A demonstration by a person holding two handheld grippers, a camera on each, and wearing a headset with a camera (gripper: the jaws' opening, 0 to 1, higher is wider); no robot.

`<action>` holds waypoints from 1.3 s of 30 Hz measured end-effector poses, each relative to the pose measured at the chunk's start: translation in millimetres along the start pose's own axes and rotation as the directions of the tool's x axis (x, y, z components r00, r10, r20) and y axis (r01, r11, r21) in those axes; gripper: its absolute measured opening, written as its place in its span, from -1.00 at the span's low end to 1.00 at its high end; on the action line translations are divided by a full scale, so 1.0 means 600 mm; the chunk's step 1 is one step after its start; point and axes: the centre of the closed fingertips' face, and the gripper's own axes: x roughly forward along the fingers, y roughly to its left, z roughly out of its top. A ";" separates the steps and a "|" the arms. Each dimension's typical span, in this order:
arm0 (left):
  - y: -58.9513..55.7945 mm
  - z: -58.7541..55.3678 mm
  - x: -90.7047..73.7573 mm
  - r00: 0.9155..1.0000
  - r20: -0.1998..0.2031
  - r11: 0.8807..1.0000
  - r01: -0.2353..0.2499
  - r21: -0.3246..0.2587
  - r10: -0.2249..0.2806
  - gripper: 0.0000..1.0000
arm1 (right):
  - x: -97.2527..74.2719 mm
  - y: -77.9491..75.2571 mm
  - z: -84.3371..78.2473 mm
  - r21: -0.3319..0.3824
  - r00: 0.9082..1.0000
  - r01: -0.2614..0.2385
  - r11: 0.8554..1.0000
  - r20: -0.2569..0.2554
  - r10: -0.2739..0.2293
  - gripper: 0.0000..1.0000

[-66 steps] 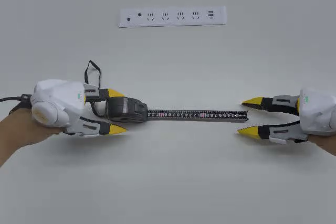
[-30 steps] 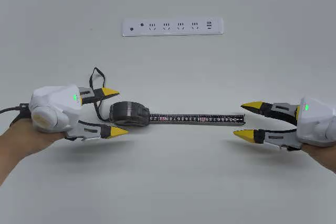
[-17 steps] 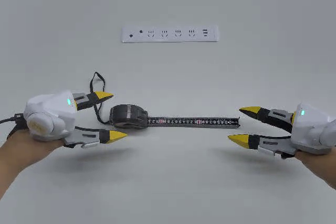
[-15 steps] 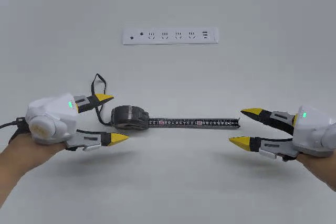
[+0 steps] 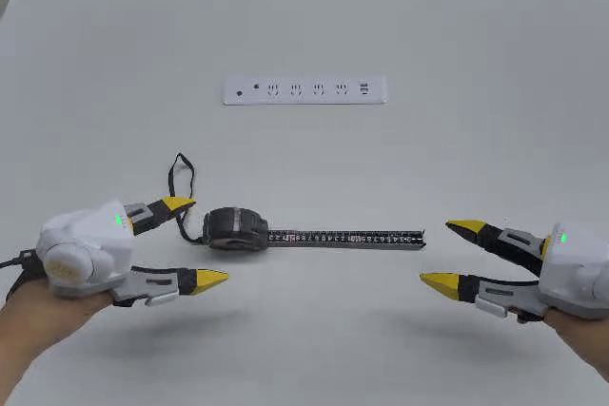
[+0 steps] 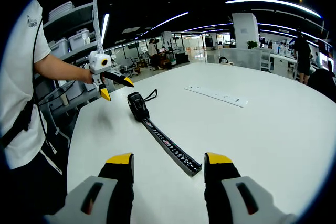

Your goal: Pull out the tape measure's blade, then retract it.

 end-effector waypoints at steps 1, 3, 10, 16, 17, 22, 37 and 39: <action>0.001 -0.003 -0.003 1.000 0.003 1.000 -0.008 -0.008 0.008 0.34 | -0.004 0.000 0.000 0.002 1.000 0.008 1.000 0.002 -0.008 0.07; -0.002 -0.006 -0.011 1.000 0.002 1.000 -0.017 -0.015 0.017 0.34 | -0.013 0.001 -0.001 0.010 1.000 0.022 1.000 0.001 -0.022 0.08; -0.021 0.001 -0.040 0.998 0.022 0.997 -0.053 -0.052 0.054 0.35 | -0.044 0.015 -0.005 0.021 0.999 0.052 0.998 0.001 -0.052 0.11; -0.039 0.001 -0.060 0.997 0.017 0.996 -0.069 -0.060 0.071 0.36 | -0.064 0.022 -0.017 0.040 0.997 0.076 0.996 -0.006 -0.076 0.13; -0.040 0.001 -0.065 0.997 0.019 0.995 -0.074 -0.062 0.076 0.36 | -0.067 0.024 -0.017 0.045 0.997 0.080 0.996 -0.004 -0.080 0.14; -0.059 0.003 -0.088 0.996 0.019 0.992 -0.091 -0.086 0.093 0.39 | -0.083 0.037 -0.023 0.076 0.994 0.105 0.992 0.002 -0.106 0.19; -0.102 -0.019 -0.130 0.992 0.023 0.979 -0.120 -0.165 0.126 0.48 | -0.125 0.065 -0.050 0.118 0.985 0.171 0.978 0.015 -0.174 0.31; -0.110 -0.019 -0.132 0.992 0.020 0.980 -0.121 -0.155 0.125 0.49 | -0.129 0.071 -0.054 0.126 0.984 0.174 0.977 0.011 -0.177 0.31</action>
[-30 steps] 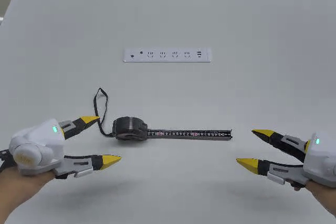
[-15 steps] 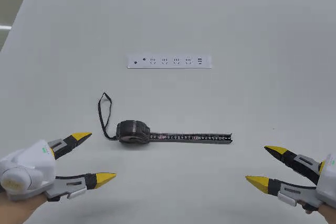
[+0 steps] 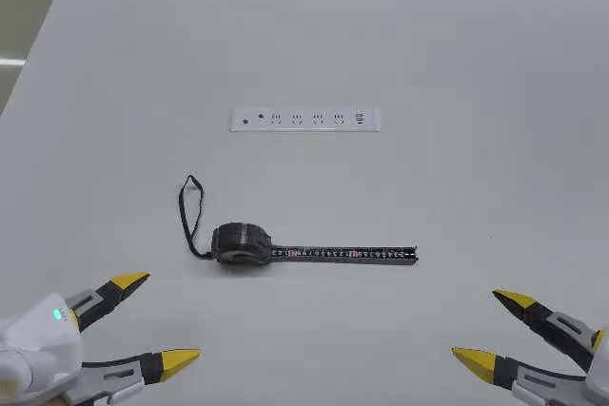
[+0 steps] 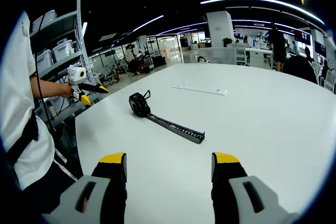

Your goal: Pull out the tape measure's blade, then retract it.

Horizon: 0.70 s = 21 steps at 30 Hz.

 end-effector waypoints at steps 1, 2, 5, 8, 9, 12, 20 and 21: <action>-0.002 -0.002 -0.002 1.000 -0.001 1.000 -0.002 0.001 0.002 0.49 | -0.002 0.003 -0.002 0.000 1.000 0.003 1.000 0.003 -0.003 0.31; -0.002 -0.003 -0.004 1.000 0.003 1.000 -0.003 -0.007 0.003 0.49 | -0.004 0.005 -0.002 0.006 1.000 0.005 1.000 0.008 -0.005 0.31; -0.007 -0.008 -0.009 1.000 0.010 1.000 -0.003 -0.007 0.003 0.50 | -0.011 0.009 -0.007 0.017 1.000 0.015 1.000 0.014 -0.015 0.33; -0.005 -0.018 -0.015 1.000 0.019 1.000 -0.008 -0.016 0.009 0.51 | -0.017 0.013 -0.012 0.024 1.000 0.027 0.999 0.016 -0.027 0.35; -0.005 -0.020 -0.017 1.000 0.020 1.000 -0.011 -0.017 0.011 0.51 | -0.019 0.014 -0.013 0.027 0.999 0.029 0.999 0.015 -0.030 0.35; -0.005 -0.027 -0.021 1.000 0.021 1.000 -0.010 -0.022 0.011 0.52 | -0.024 0.013 -0.016 0.032 0.999 0.040 0.999 0.014 -0.040 0.38; 0.000 -0.030 -0.032 0.999 0.040 0.999 -0.031 -0.028 0.032 0.53 | -0.029 0.022 -0.016 0.033 0.999 0.047 0.998 0.020 -0.047 0.41; -0.001 -0.032 -0.033 0.999 0.039 0.999 -0.032 -0.026 0.033 0.53 | -0.029 0.023 -0.017 0.036 0.999 0.047 0.998 0.021 -0.047 0.41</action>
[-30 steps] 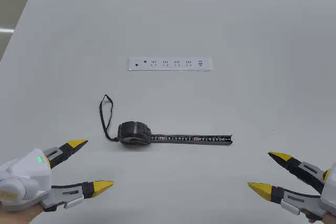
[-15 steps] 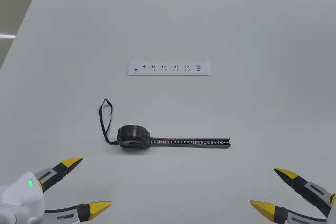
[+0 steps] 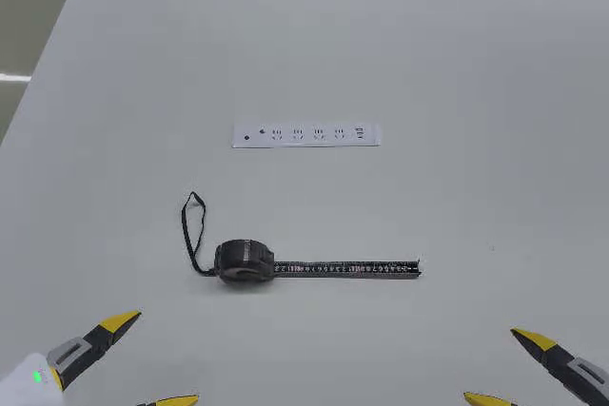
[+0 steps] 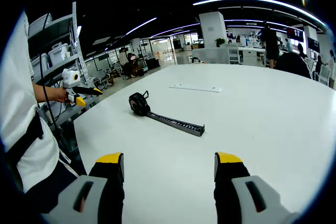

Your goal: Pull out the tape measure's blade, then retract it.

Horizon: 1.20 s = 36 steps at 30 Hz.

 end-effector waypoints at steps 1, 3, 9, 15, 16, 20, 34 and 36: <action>-0.001 0.000 -0.001 1.000 0.004 1.000 -0.001 -0.001 0.001 0.53 | 0.000 0.001 0.000 0.002 1.000 0.000 1.000 0.003 0.000 0.41; -0.003 0.000 -0.001 1.000 0.007 1.000 0.001 -0.007 -0.001 0.54 | 0.000 0.005 -0.002 0.005 1.000 -0.002 1.000 0.004 0.002 0.41; -0.004 0.001 0.000 1.000 0.004 1.000 0.000 0.002 0.000 0.53 | -0.002 0.007 -0.004 0.007 1.000 -0.001 1.000 0.002 0.001 0.40; -0.006 0.003 0.004 1.000 -0.002 1.000 0.007 0.008 -0.007 0.53 | -0.001 0.008 -0.003 0.011 1.000 -0.001 1.000 0.007 0.001 0.40; -0.007 0.002 0.004 1.000 -0.005 1.000 0.010 0.013 -0.010 0.53 | 0.000 0.008 -0.002 0.009 1.000 -0.001 1.000 0.009 0.001 0.40; -0.007 0.005 0.002 1.000 -0.002 1.000 0.010 0.018 -0.010 0.53 | 0.003 0.008 0.002 0.013 1.000 0.003 1.000 0.019 -0.003 0.40; -0.004 0.013 -0.005 1.000 0.010 1.000 0.004 0.030 -0.005 0.53 | 0.004 0.007 0.007 0.015 1.000 -0.001 1.000 0.023 0.000 0.30; 0.000 0.013 -0.005 1.000 0.005 1.000 -0.008 0.021 0.008 0.53 | 0.006 0.009 0.007 0.014 1.000 -0.009 1.000 0.022 0.009 0.31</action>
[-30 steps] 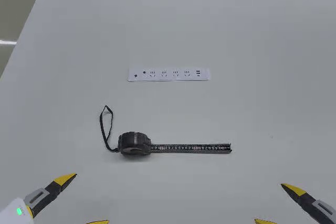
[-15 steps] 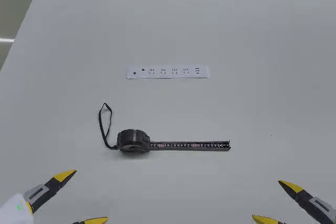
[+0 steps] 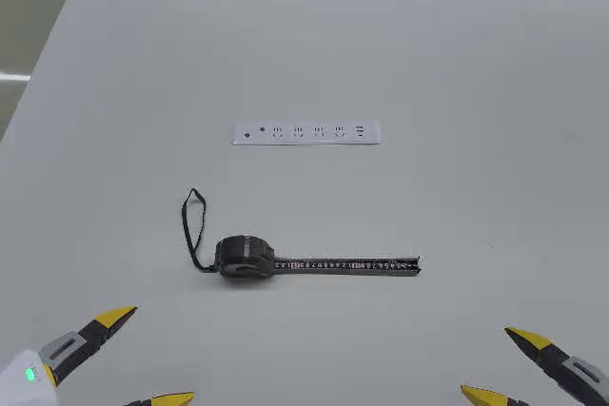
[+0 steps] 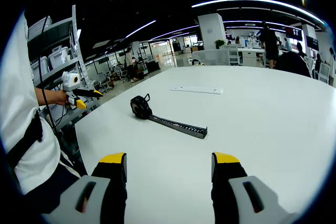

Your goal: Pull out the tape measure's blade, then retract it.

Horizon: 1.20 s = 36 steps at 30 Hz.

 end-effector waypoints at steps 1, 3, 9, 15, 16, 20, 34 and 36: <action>-0.001 0.004 0.001 1.000 0.007 1.000 -0.004 -0.005 0.004 0.53 | 0.001 0.001 0.001 0.000 1.000 -0.005 1.000 0.000 0.005 0.31; -0.005 0.007 0.002 1.000 0.013 1.000 -0.003 -0.005 0.003 0.53 | 0.002 -0.003 0.001 -0.002 1.000 -0.007 1.000 -0.001 0.007 0.32; -0.001 0.014 0.001 1.000 0.016 1.000 -0.022 -0.003 0.022 0.53 | 0.009 -0.006 0.006 -0.009 0.999 -0.032 0.999 -0.002 0.032 0.31; 0.000 0.010 0.007 1.000 0.013 1.000 -0.029 0.003 0.029 0.52 | 0.009 -0.013 0.010 -0.014 0.999 -0.038 0.999 0.006 0.038 0.31; 0.002 0.012 0.007 0.999 0.017 0.999 -0.037 0.000 0.037 0.53 | 0.010 -0.014 0.008 -0.012 0.999 -0.048 0.999 0.002 0.048 0.30; 0.002 0.020 0.010 0.998 0.026 0.999 -0.049 -0.001 0.049 0.53 | 0.010 -0.019 0.008 -0.022 0.998 -0.062 0.998 -0.015 0.062 0.27; -0.005 0.012 0.017 1.000 0.015 1.000 -0.015 0.003 0.015 0.52 | 0.016 -0.008 0.015 -0.034 0.999 -0.052 0.998 -0.019 0.051 0.26; 0.001 0.008 0.015 1.000 0.012 1.000 -0.014 0.002 0.014 0.52 | 0.017 -0.010 0.014 -0.040 0.999 -0.045 0.998 -0.016 0.044 0.26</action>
